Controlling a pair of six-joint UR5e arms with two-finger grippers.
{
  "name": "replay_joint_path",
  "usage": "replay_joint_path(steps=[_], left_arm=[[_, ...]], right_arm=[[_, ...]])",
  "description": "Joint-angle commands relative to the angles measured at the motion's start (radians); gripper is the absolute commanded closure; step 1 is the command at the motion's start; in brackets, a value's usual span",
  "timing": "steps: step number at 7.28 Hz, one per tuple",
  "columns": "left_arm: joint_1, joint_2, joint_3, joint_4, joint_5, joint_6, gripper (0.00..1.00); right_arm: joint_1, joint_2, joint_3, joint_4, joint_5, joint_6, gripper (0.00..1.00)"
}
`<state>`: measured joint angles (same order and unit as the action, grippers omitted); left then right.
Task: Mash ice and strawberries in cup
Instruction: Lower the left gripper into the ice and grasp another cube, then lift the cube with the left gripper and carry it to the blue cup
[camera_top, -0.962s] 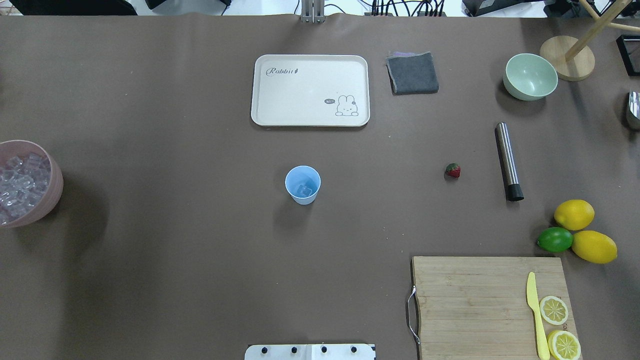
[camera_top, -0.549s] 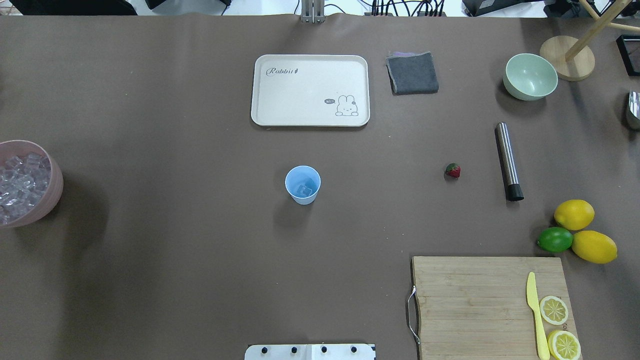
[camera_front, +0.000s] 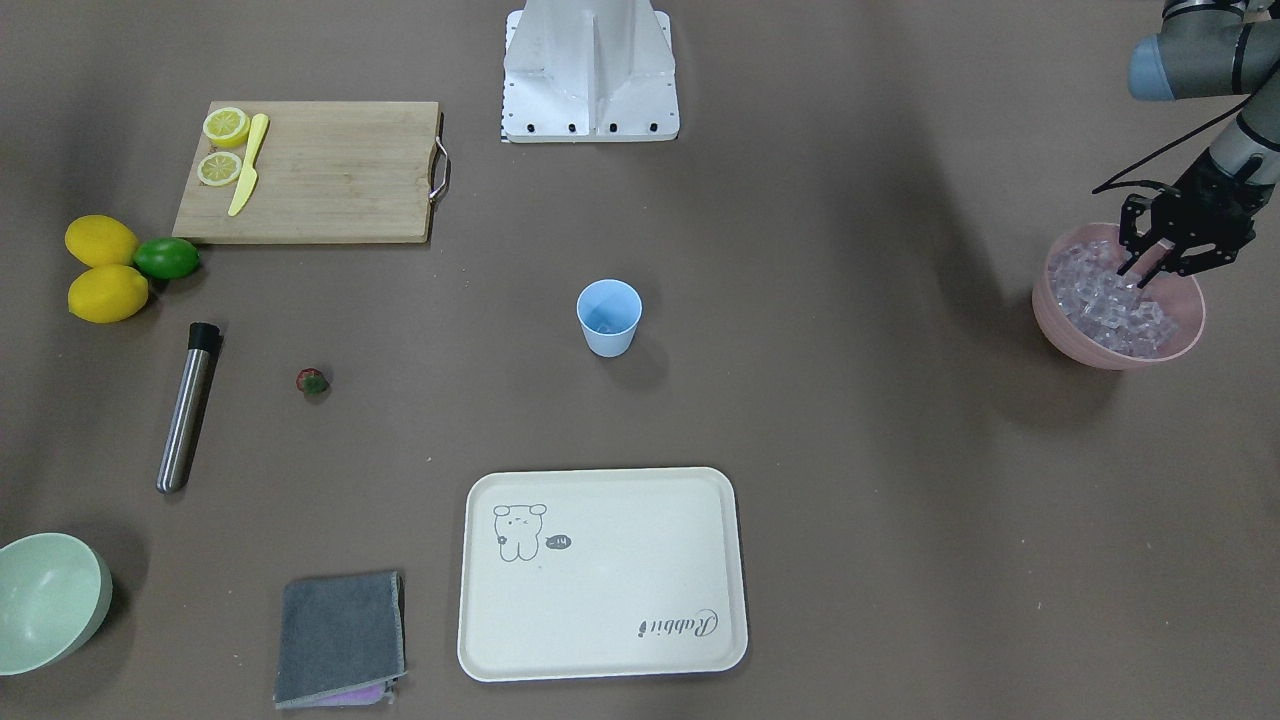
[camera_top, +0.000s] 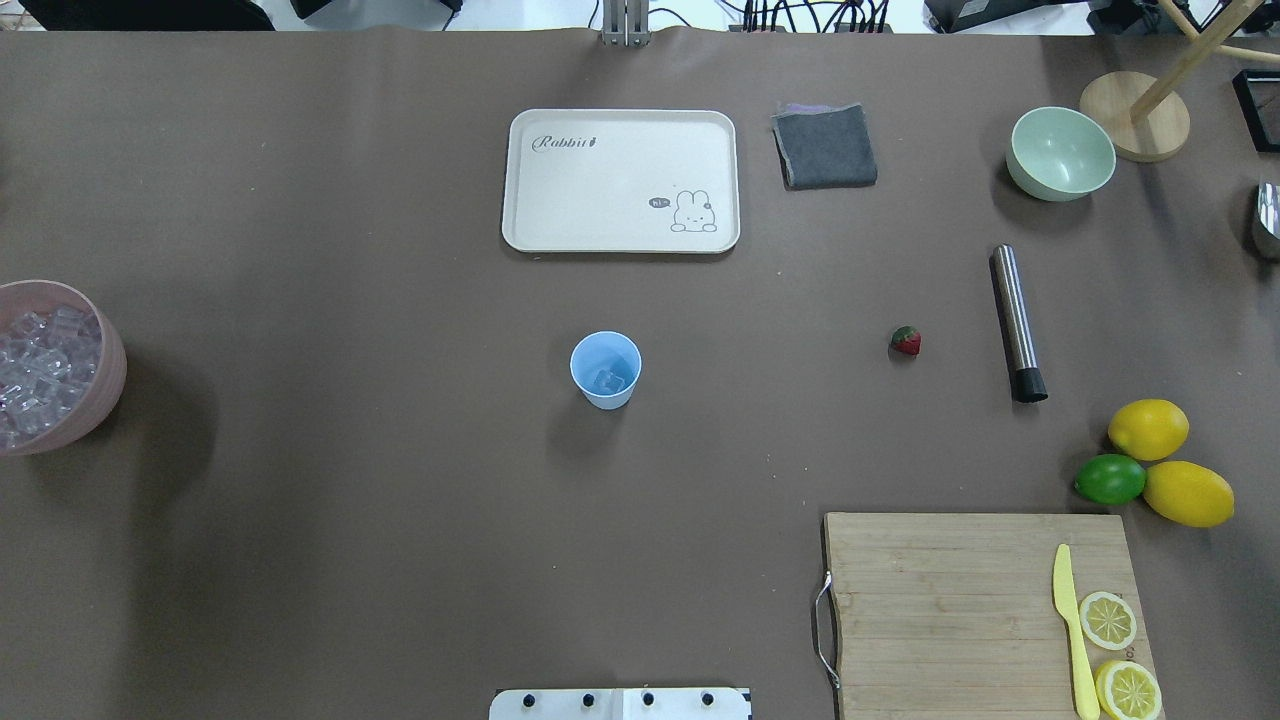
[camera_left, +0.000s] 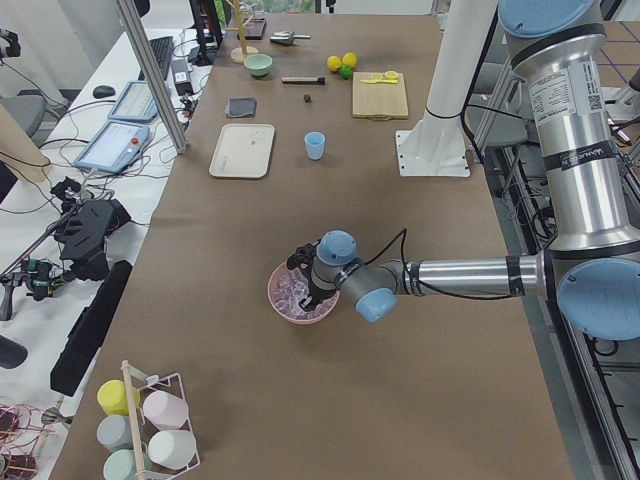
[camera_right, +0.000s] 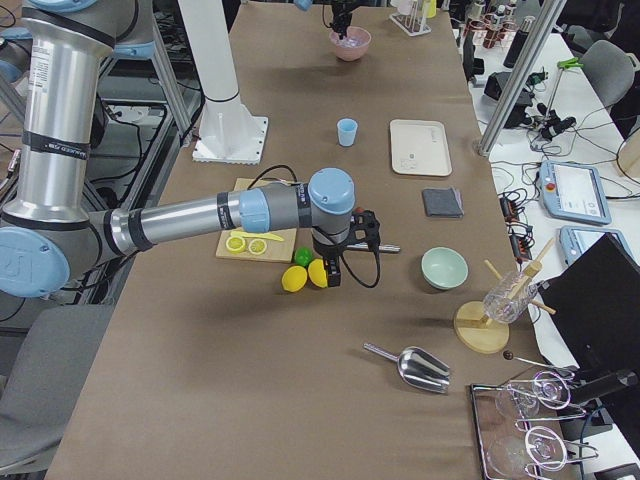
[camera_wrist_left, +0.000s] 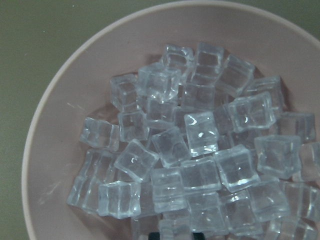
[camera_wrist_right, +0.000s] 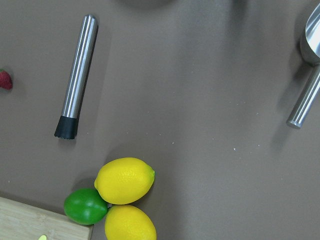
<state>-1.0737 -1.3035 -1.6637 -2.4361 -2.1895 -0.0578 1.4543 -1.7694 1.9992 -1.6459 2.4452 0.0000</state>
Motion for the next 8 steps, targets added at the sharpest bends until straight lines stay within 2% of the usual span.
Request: replay_joint_path(steps=[1, 2, 4, 5, 8], left_arm=[[-0.07, -0.008, -0.014, 0.02, -0.099, 0.003, 1.0], [-0.08, -0.013, -0.039, 0.047, -0.111, 0.003, 1.0], [-0.095, -0.098, -0.167, 0.264, -0.116, -0.01, 1.0], [-0.094, -0.144, -0.209, 0.316, -0.119, -0.108, 1.0], [0.03, -0.319, -0.217, 0.318, -0.105, -0.45, 1.0]], right_arm=[[0.0, 0.001, 0.001, 0.0, 0.0, 0.0, 0.0], [0.0, 0.002, 0.001, 0.0, 0.0, 0.0, 0.0], [0.0, 0.002, 0.0, 0.001, 0.0, 0.0, 0.0], [0.0, 0.002, -0.002, 0.0, 0.0, 0.0, 0.0], [0.0, 0.004, -0.003, 0.0, -0.003, 0.0, 0.0]])
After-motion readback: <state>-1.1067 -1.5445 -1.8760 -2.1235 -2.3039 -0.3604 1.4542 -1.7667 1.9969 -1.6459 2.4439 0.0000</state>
